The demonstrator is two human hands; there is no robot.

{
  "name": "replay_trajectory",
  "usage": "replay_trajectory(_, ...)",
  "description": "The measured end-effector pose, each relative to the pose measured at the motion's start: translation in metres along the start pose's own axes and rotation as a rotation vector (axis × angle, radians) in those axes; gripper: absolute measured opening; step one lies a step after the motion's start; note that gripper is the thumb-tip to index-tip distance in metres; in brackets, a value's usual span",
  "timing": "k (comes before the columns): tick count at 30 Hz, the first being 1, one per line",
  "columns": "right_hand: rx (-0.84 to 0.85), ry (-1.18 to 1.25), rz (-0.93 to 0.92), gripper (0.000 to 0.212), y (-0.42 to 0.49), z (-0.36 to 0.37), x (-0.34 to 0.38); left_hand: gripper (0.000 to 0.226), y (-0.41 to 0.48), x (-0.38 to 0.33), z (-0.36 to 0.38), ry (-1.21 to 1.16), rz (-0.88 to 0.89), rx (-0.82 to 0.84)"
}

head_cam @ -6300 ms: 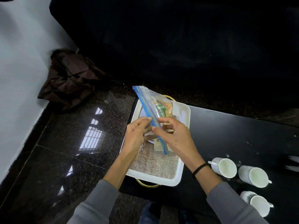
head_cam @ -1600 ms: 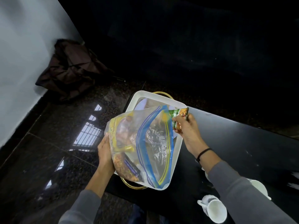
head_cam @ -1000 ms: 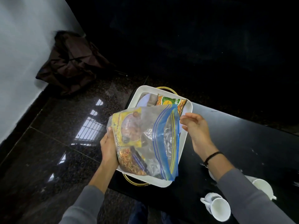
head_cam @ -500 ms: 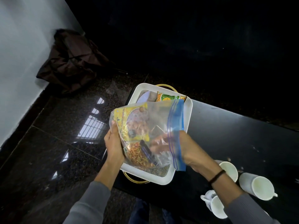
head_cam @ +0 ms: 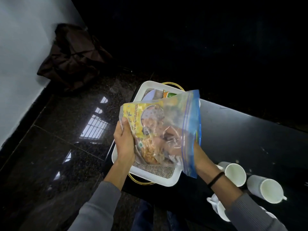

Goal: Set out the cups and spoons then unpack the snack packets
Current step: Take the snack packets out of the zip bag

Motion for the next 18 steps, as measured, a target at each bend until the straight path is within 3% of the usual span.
replay_trajectory(1,0.157,-0.019,-0.191,0.042,-0.018,0.011,0.005,0.029,0.001,-0.002,0.005,-0.008,0.007,0.041)
replay_trajectory(2,0.142,0.092,-0.091,0.034,-0.019,0.010,-0.002,0.030,0.001,-0.005,0.010,-0.019,0.010,0.084)
replay_trajectory(3,-0.077,0.168,-0.115,0.038,-0.024,-0.006,-0.004,0.032,0.002,-0.008,0.014,-0.023,0.013,0.123)
replay_trajectory(5,-0.501,0.274,0.063,0.045,-0.016,-0.046,-0.035,0.036,0.004,-0.012,0.021,-0.017,0.030,0.181)
replay_trajectory(6,-0.601,0.266,0.119,0.044,-0.027,-0.054,-0.057,0.036,0.005,-0.013,0.022,-0.008,0.042,0.207)
replay_trajectory(9,-0.674,0.408,-0.030,0.036,-0.028,-0.059,-0.037,0.035,0.009,-0.010,0.017,0.029,0.053,0.219)
replay_trajectory(11,-0.707,0.439,-0.093,0.075,-0.021,-0.054,-0.010,0.032,0.012,-0.005,0.009,0.030,0.011,0.175)
replay_trajectory(13,-0.759,0.462,-0.201,0.086,-0.023,-0.057,-0.008,0.029,0.013,-0.001,0.004,0.031,-0.033,0.171)
replay_trajectory(16,-0.804,0.470,-0.142,0.018,-0.027,-0.071,-0.025,0.030,0.013,0.003,0.005,0.064,-0.063,0.239)
replay_trajectory(18,-0.872,0.531,-0.092,0.045,-0.030,-0.080,-0.035,0.035,0.011,0.005,0.006,0.058,-0.097,0.262)
Point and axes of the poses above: each hand's wrist, its own y-axis towards the middle knuckle, its own z-axis out of the palm, x = y × z, the point moved 6 cm from there along y, towards the middle knuckle, and after that the axes turned 12 degrees about z, right-handed, at the moved point
